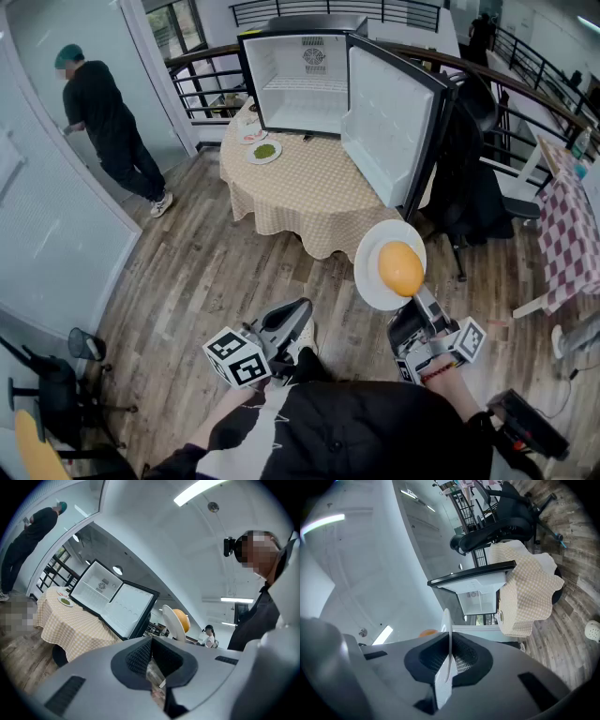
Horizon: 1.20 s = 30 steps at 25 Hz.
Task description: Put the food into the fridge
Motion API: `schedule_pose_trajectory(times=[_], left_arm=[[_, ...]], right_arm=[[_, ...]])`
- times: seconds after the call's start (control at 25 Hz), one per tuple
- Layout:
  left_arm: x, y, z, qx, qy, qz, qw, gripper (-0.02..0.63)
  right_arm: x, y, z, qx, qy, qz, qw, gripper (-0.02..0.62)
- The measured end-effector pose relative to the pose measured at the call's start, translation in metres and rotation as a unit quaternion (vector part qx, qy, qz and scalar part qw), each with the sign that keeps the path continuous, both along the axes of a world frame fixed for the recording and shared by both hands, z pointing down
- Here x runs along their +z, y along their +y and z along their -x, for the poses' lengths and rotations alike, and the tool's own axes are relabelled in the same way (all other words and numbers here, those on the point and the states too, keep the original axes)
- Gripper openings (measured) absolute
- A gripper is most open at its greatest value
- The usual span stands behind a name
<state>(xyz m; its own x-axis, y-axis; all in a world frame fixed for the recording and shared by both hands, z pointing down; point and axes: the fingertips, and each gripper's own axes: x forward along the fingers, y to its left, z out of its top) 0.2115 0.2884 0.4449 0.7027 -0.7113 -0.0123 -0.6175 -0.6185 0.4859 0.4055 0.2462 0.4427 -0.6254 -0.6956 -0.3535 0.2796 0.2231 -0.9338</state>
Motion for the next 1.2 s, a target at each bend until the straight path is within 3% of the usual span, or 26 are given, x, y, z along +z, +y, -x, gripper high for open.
schedule_pose_trajectory(times=[0.56,0.68,0.84,1.08,1.2], left_arm=[[0.002,-0.015,0.008,-0.003,0.006,-0.002,1.0000,0.014],[0.001,-0.025,0.017,-0.007,0.000,-0.004,1.0000,0.014],[-0.019,-0.055,0.032,-0.017,-0.005,-0.027,0.9995,0.014],[-0.045,-0.120,0.061,-0.061,0.005,-0.062,0.9962,0.014],[-0.050,-0.155,0.073,-0.062,0.017,-0.071,0.9955,0.014]], right_arm=[[0.002,-0.011,0.010,-0.011,-0.007,0.003,1.000,0.025],[0.004,-0.022,0.014,-0.006,0.013,0.009,1.000,0.025],[-0.010,-0.053,0.038,-0.017,0.045,-0.004,0.999,0.026],[-0.031,-0.110,0.089,-0.025,0.027,-0.013,0.999,0.025],[-0.027,-0.141,0.109,-0.028,0.039,-0.006,0.999,0.025]])
